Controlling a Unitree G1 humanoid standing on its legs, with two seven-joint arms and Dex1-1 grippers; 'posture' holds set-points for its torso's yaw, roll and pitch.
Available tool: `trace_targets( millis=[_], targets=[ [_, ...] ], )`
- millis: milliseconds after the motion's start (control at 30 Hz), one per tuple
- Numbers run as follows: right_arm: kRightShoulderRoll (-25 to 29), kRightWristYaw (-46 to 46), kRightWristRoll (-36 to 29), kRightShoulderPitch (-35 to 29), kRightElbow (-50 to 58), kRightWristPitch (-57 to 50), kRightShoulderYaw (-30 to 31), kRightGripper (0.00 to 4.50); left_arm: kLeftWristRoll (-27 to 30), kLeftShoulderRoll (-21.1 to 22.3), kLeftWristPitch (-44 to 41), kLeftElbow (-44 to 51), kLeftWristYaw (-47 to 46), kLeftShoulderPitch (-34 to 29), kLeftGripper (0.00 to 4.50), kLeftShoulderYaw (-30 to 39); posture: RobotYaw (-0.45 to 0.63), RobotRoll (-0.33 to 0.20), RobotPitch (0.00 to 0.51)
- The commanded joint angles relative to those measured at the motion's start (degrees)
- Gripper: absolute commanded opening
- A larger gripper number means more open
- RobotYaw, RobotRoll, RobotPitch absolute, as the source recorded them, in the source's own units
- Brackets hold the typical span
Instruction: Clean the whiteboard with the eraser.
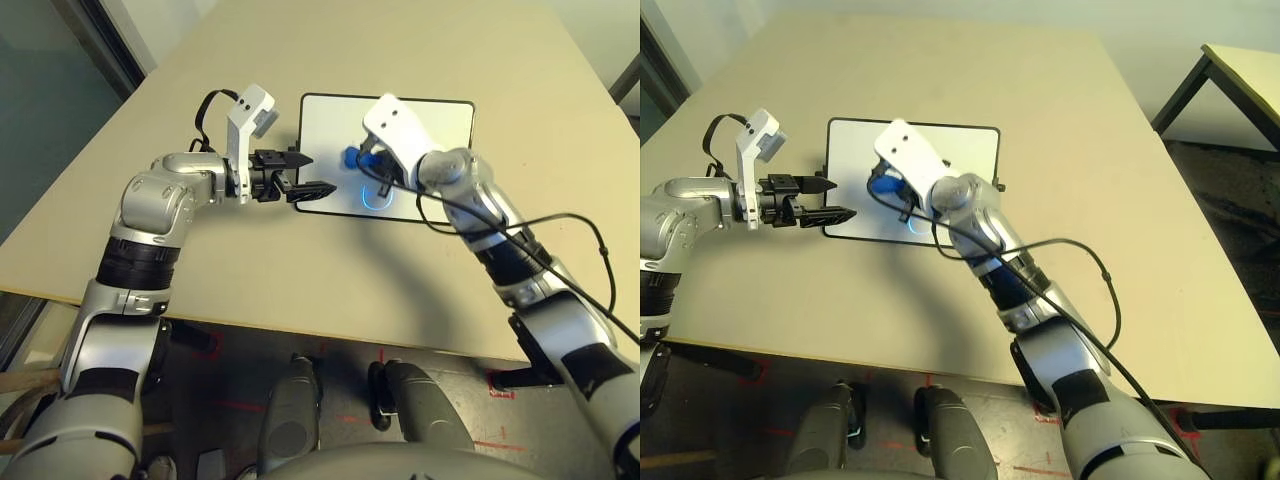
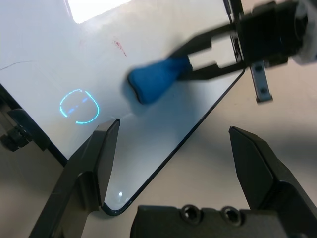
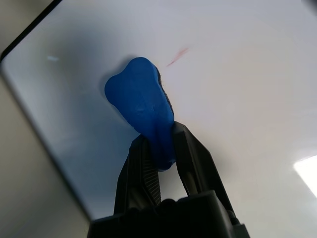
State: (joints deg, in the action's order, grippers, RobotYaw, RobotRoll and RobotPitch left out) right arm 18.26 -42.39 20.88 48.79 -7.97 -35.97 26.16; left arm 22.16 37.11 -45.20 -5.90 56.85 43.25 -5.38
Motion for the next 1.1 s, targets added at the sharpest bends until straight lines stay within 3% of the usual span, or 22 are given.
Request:
trace_targets(
  millis=[33,300,600,733,967,1100],
  targets=[
    [0.50,0.54,0.31,1.25,-4.65,-0.86,-0.26,0.56,-0.14,0.24,-0.06,-0.15,0.41,0.06,4.50,-0.16,-0.01,0.000,0.134],
    [-1.36,5.72,-1.15,10.05,-16.30,3.94,-4.45,0.56,-0.43,-0.17,0.62,-0.96,0.69,0.50,4.50,-0.49,-0.01,0.000,0.124],
    [-0.35,1.45,0.54,1.79,-7.07,-0.15,-0.15,0.56,-0.61,0.10,1.09,-1.18,1.01,0.32,4.50,-0.37,-0.01,0.000,0.122],
    [0.21,0.63,0.79,1.27,-5.62,-0.95,-0.02,0.56,-0.67,0.14,1.16,-1.34,1.18,0.35,4.50,-0.43,-0.01,0.000,0.126],
    [-1.04,5.09,-0.59,10.92,-16.73,3.74,-4.32,0.56,-0.99,-0.08,1.78,-2.50,1.63,0.82,4.50,-0.76,-0.02,0.000,0.128],
    [-1.72,6.78,-1.01,12.56,-20.25,5.50,-5.31,0.56,-1.01,-0.33,2.15,-2.71,1.54,0.71,4.50,-0.76,-0.02,0.000,0.126]
  ],
)
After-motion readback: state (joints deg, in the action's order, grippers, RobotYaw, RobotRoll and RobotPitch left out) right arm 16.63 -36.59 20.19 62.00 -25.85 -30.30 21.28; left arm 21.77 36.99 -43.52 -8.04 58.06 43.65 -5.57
